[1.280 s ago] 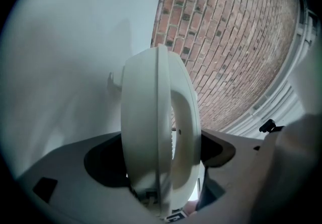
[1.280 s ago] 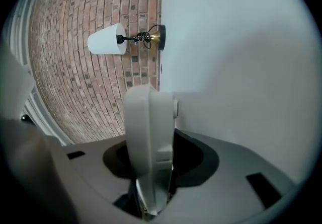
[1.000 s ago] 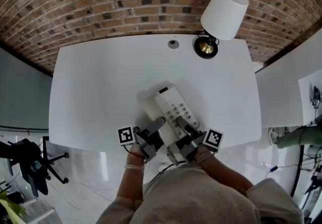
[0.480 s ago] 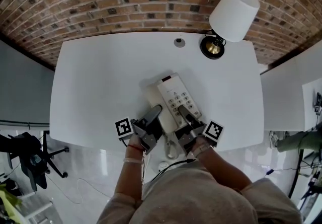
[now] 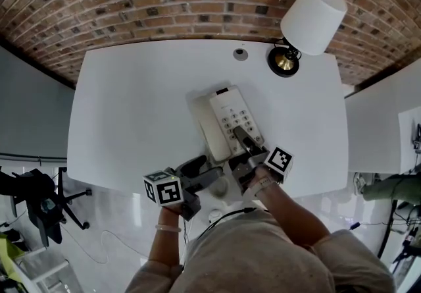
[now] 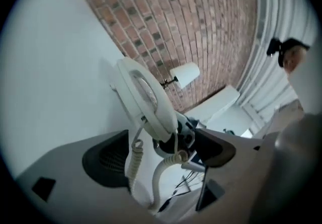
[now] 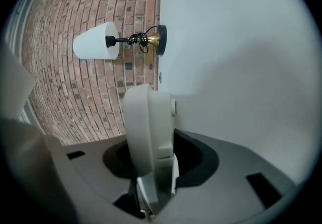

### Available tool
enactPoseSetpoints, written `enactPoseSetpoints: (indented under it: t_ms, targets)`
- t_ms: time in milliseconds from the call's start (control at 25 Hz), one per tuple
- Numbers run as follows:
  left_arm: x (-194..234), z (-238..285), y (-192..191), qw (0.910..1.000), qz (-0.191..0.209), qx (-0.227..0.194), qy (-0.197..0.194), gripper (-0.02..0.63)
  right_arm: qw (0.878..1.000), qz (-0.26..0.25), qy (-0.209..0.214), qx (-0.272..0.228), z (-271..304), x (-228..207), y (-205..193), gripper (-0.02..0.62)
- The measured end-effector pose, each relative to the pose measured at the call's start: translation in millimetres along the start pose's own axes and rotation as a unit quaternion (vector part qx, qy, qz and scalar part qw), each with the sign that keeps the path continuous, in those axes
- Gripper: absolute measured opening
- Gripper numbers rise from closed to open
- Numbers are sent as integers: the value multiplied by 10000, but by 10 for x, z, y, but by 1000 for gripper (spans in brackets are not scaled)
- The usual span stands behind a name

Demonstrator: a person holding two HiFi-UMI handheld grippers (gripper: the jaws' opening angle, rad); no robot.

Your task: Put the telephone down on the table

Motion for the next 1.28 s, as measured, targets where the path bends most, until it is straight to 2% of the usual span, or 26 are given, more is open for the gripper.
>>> enactPoseSetpoints:
  t_ms: [80,160,280,320,360,400,440,520,640,840,1040,1200,1280]
  targets:
    - [-53,48,-84,9950,675,463,576,400,10000,21,-47,28,12,21,-10,167]
    - [-73,122,-141,9839,1114,809,1139,400,9999,41,-103,53,15,35,-17,167]
    - [2,219,-184,9706,1091,983,1906,395,9997,71,-191,97,17,33,-32,167]
    - [31,225,-180,9669,1050,891,2147,350,9997,72,-218,126,17,27,-41,167]
    - [44,221,-173,9639,1039,750,2332,252,9996,68,-245,159,15,20,-51,167]
    - [44,214,-170,9620,1043,614,2447,189,9994,58,-269,194,13,15,-58,167]
    - [36,211,-175,9611,1049,511,2504,158,9993,44,-285,226,13,11,-60,167]
    - [24,213,-196,9604,1042,409,2554,141,9991,9,-288,302,15,2,-49,168]
    - [30,208,-224,9600,981,346,2599,137,9983,-76,-322,472,15,3,-61,170]
    - [-1,186,-177,9652,873,84,2462,130,9960,-432,-341,709,-1,59,-89,172]
    - [35,166,-189,9618,888,137,2587,127,9940,-464,-165,976,-90,34,-215,178]
    - [61,169,-200,9579,922,271,2705,127,9889,-784,-292,1225,-212,40,-322,181]
    - [74,181,-220,9542,980,403,2796,126,9882,-772,-289,1291,-271,19,-368,178]
Point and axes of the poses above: the fingertips, and each gripper's own axes: z forward along the fingers, x to its left, y out of its top, the point moved 5 cm from there along -z, backward along the fingers, and after that the axes turned 9 degrees about x, right-handed, at the moved point
